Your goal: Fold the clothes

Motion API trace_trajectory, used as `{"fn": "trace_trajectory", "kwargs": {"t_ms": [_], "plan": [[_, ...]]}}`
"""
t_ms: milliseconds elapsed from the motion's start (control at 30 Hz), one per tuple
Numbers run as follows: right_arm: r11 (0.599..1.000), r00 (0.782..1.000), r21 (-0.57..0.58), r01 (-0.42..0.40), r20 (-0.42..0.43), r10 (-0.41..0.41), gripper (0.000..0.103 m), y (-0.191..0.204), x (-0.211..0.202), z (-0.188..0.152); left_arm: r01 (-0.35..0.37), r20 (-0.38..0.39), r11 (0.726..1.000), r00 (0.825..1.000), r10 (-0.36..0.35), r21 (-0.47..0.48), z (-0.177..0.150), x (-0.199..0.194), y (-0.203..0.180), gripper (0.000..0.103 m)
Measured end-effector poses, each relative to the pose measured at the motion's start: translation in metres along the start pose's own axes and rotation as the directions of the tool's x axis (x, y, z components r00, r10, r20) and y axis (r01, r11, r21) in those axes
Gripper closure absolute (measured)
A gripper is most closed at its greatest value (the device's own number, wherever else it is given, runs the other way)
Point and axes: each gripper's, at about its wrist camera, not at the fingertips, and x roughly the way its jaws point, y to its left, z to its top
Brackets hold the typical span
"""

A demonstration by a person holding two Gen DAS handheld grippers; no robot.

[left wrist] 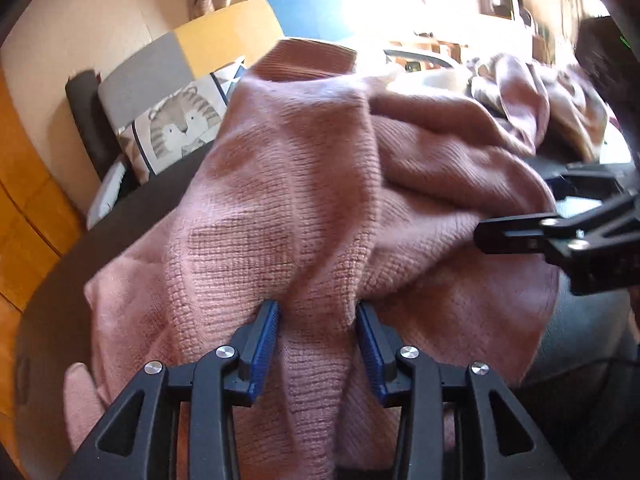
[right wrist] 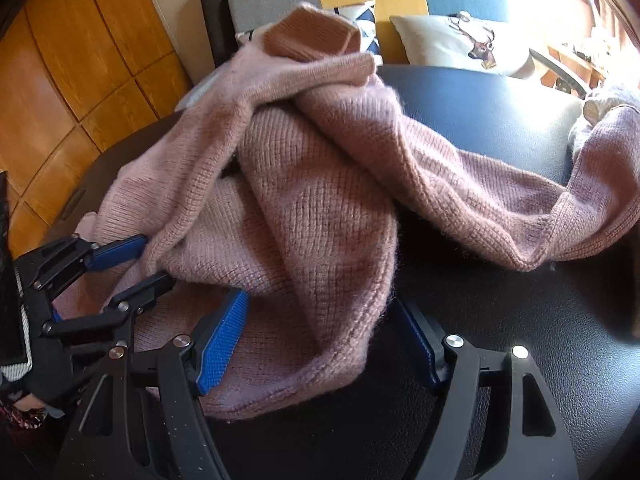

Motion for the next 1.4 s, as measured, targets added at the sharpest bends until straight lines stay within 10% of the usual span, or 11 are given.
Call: {"fn": "trace_trajectory", "kwargs": {"t_ms": [433, 833, 1267, 1400], "plan": [[0.999, 0.998, 0.051, 0.010, 0.063, -0.013, 0.027, 0.000, -0.017, 0.015, 0.222, 0.104, 0.929, 0.974, -0.200, -0.295, 0.013, -0.022, 0.061, 0.096], [0.998, 0.997, 0.059, 0.019, 0.077, -0.024, 0.027, -0.011, -0.028, 0.013, 0.098, 0.282, 0.886, 0.959, 0.038, -0.453, 0.030, -0.070, 0.145, 0.097], [0.993, 0.988, -0.053, 0.107, 0.118, -0.100, 0.027, -0.011, -0.014, 0.075, 0.012, 0.187, 0.797, 0.974, 0.126, -0.604, -0.034, -0.061, 0.204, 0.098], [0.993, 0.993, 0.002, 0.122, -0.002, -0.122, 0.077, -0.014, 0.020, 0.091, 0.019, 0.134, 0.781, 0.987, 0.084, -0.625, -0.051, -0.047, 0.206, 0.098]]}}
